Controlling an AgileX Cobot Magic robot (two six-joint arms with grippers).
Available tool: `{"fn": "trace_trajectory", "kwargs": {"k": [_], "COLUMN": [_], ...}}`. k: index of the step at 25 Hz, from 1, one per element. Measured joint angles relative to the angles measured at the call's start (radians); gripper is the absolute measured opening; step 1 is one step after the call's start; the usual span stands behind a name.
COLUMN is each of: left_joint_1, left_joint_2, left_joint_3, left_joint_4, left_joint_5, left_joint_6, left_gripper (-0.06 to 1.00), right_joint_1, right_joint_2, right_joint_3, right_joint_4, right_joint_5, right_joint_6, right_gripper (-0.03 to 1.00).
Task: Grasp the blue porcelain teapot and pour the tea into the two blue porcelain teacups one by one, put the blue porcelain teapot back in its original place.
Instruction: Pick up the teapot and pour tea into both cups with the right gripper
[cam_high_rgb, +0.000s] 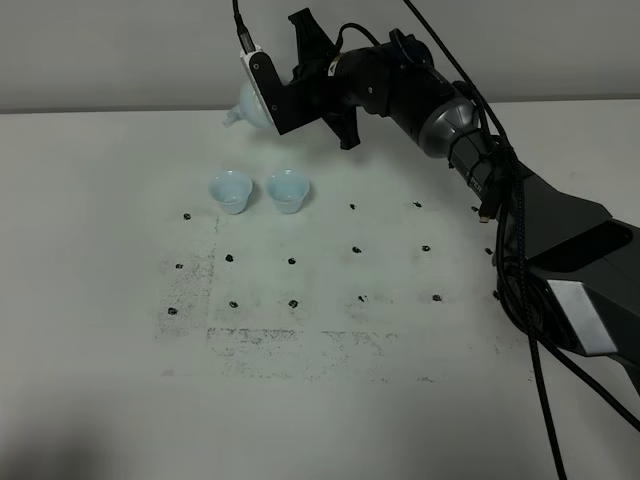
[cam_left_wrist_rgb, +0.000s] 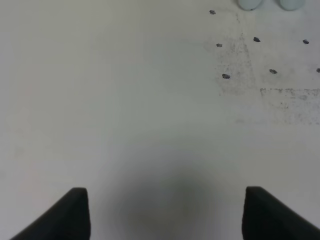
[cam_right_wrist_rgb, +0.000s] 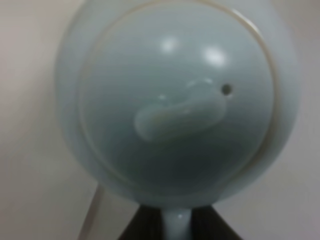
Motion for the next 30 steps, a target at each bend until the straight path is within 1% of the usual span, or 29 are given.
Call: {"fn": "trace_trajectory", "kwargs": {"k": [3, 7, 17, 30], "left_joint_1": [0.000, 0.000, 0.000, 0.000], "left_joint_2": [0.000, 0.000, 0.000, 0.000], "left_joint_3": [0.000, 0.000, 0.000, 0.000], "left_joint_4": [0.000, 0.000, 0.000, 0.000], "left_joint_5": [0.000, 0.000, 0.000, 0.000], "left_joint_6": [0.000, 0.000, 0.000, 0.000], "left_gripper": [0.61, 0.61, 0.61, 0.61], "right_joint_1": [0.000, 0.000, -0.001, -0.001], "right_joint_2": [0.000, 0.000, 0.000, 0.000], "right_joint_3": [0.000, 0.000, 0.000, 0.000], "right_joint_4": [0.001, 0.004, 0.025, 0.021], "right_joint_5": [-0.016, -0.030, -0.026, -0.023], "right_joint_6": [0.040, 0.065, 0.080, 0.085], "right_gripper": [0.04, 0.04, 0.04, 0.04]}}
